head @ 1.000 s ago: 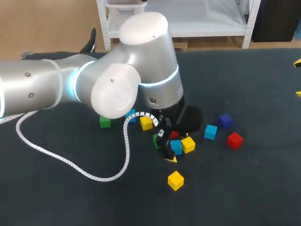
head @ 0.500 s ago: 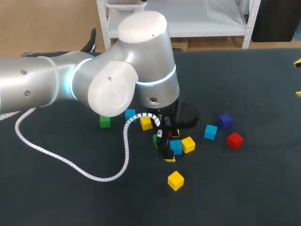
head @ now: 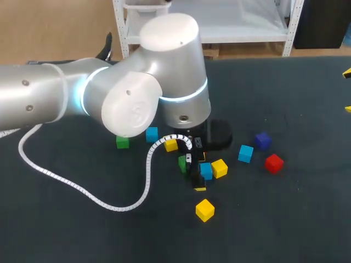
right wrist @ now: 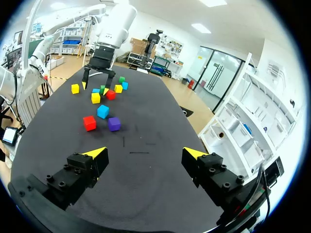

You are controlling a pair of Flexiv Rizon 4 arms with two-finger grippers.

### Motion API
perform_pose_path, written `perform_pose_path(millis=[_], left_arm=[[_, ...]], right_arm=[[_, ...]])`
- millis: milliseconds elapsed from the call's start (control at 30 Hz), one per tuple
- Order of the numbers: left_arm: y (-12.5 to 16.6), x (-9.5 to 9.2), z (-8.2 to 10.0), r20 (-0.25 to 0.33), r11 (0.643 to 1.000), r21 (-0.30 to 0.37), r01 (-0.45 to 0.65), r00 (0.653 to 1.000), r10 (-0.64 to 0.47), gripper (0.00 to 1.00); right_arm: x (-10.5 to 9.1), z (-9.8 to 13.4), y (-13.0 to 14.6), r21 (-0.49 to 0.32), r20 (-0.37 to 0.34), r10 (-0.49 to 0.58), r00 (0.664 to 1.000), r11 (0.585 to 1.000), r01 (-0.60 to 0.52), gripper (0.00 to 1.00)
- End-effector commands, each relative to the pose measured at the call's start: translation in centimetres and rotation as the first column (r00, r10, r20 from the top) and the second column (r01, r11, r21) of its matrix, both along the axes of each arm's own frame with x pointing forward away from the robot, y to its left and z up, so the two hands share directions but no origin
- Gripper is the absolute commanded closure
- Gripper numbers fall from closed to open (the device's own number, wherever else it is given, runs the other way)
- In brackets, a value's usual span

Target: Place the blue cubes, place green cubes on the blue cubes, place the yellow cubes on the green cubes, then place the red cubes on the yellow cubes, and place purple cube on the red cubes.

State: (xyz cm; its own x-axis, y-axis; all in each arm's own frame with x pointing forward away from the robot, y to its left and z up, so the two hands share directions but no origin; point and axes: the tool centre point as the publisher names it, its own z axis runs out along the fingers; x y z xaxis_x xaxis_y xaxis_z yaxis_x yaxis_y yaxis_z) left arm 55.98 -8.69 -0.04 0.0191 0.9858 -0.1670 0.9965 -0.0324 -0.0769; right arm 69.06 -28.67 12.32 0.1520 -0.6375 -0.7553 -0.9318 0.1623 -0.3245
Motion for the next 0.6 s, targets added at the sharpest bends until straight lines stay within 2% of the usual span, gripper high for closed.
perform_pose_path(millis=[33,467,600], left_arm=[[-0.15,0.34,-0.13,-0.005,1.0,0.014,-0.016,1.0,0.016,0.0],[-0.38,0.54,-0.21,-0.012,0.999,0.023,-0.045,0.999,0.045,0.01],[-0.47,0.58,-0.16,-0.008,0.999,0.022,-0.046,0.999,0.046,0.26]], right_arm=[[-0.11,0.01,0.01,0.0,0.002,-0.001,1.0,1.0,0.001,0.0],[-0.11,0.01,0.01,0.0,0.002,-0.001,1.0,1.0,0.001,0.0],[-0.11,0.01,0.01,0.0,0.002,-0.001,1.0,1.0,0.001,0.0]])
